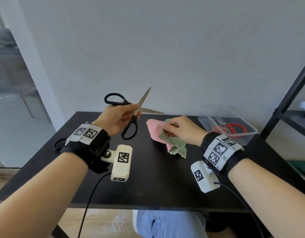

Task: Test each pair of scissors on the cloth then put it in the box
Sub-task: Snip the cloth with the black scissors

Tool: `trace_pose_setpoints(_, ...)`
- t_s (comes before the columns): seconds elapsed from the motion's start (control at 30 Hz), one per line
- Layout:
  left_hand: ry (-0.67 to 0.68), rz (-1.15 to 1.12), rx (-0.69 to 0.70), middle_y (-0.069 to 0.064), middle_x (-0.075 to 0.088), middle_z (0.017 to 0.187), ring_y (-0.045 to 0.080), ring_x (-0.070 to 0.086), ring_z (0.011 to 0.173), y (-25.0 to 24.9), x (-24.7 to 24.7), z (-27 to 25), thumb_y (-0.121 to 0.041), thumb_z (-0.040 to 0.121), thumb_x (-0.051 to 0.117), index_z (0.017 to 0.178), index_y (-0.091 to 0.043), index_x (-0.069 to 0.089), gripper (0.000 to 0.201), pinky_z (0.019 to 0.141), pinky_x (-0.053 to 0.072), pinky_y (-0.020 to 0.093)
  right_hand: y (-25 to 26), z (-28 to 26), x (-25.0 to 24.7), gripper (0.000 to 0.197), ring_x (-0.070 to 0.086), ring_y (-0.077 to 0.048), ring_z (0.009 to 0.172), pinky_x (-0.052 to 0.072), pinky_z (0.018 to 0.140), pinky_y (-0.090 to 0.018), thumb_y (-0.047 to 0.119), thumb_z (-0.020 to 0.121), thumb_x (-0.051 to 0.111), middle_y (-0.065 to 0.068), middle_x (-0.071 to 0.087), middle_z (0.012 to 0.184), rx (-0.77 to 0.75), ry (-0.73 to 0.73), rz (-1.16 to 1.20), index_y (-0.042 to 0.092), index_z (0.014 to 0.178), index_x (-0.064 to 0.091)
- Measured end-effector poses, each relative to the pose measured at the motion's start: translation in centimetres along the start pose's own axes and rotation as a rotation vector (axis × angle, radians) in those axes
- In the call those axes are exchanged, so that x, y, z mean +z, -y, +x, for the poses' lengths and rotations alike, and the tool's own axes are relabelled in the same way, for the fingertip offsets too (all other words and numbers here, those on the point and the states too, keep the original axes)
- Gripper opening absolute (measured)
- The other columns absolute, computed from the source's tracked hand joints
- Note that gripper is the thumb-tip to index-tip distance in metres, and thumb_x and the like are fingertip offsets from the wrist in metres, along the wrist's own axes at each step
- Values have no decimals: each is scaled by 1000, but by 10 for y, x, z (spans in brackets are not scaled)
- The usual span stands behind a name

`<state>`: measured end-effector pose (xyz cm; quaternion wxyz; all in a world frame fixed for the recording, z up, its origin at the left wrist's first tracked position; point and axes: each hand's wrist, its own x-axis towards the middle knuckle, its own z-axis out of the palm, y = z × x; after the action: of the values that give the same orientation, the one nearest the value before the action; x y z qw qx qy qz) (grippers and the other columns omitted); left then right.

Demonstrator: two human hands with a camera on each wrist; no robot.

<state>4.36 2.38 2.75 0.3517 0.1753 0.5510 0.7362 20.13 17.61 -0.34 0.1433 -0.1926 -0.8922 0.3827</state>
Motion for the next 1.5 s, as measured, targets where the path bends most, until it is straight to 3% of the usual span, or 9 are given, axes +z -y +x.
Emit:
trace_pose_setpoints(0.2, -3, -77, -6, 15, 67, 91, 19, 71, 66, 3, 9, -11, -2, 84, 67, 108, 2, 59, 25, 58, 56, 23, 14, -6, 12, 32, 64, -33, 85, 50, 90, -47, 20, 96, 49, -14, 67, 83, 17, -3, -4, -1, 82, 68)
trace_pose_setpoints(0.3, -2, -92, -7, 15, 67, 91, 20, 71, 65, 4, 12, -17, -1, 84, 67, 111, 3, 59, 28, 57, 56, 24, 15, -8, 17, 34, 66, -28, 88, 50, 91, -49, 25, 96, 46, -7, 69, 85, 59, 28, -23, 15, 72, 68)
trace_pose_setpoints(0.53, 3, -115, -10, 15, 68, 85, 20, 71, 65, 3, 16, -21, -1, 84, 67, 104, 2, 60, 21, 57, 57, 24, 23, -17, 22, 27, 63, -11, 72, 53, 83, -28, 12, 98, 43, -2, 65, 79, 99, 91, 173, 6, 86, 66)
trace_pose_setpoints(0.7, 19, -109, -17, 15, 70, 79, 20, 71, 64, 4, 19, -23, -3, 86, 65, 90, 2, 63, 6, 56, 56, 23, 28, -18, 22, 37, 62, -11, 67, 49, 68, -19, 27, 100, 41, -6, 69, 85, 134, 72, 268, 0, 99, 65)
trace_pose_setpoints(0.87, 32, -162, -47, 23, 70, 97, 27, 71, 77, 3, 25, -23, -20, 89, 65, 92, -5, 57, 17, 62, 58, 28, 39, -16, 26, 30, 67, -20, 73, 53, 72, -28, 27, 95, 56, -11, 70, 84, 39, 32, 395, -1, 98, 67)
trace_pose_setpoints(1.03, 86, -154, -40, 20, 70, 100, 36, 69, 93, 0, 23, -24, -38, 92, 56, 86, -6, 59, 33, 76, 55, 36, 43, -16, 21, 15, 65, -12, 58, 54, 61, -21, 18, 90, 64, -10, 67, 72, 21, -7, 407, 4, 87, 68)
trace_pose_setpoints(1.23, -98, -118, 76, 15, 71, 92, 24, 72, 72, -3, 11, -17, -13, 87, 66, 98, -1, 63, 17, 64, 59, 29, 39, -24, 11, 23, 67, -24, 68, 58, 63, -26, 16, 88, 66, -30, 67, 90, 56, -58, 485, -7, 94, 68)
trace_pose_setpoints(1.4, 17, 39, 44, 12, 72, 80, 18, 69, 66, 4, 18, -21, -5, 85, 65, 92, 1, 67, 10, 59, 57, 24, 37, -28, 1, 22, 67, -20, 61, 59, 61, -25, 11, 88, 66, -31, 67, 91, 87, -146, 549, -9, 95, 67)
trace_pose_setpoints(1.5, 99, 106, 4, 12, 72, 85, 16, 70, 65, 3, 23, -20, -4, 87, 62, 96, 1, 66, 11, 57, 57, 24, 34, -34, -5, 15, 67, -14, 57, 58, 60, -23, 10, 88, 66, -19, 68, 80, 99, -178, 550, -4, 89, 69)
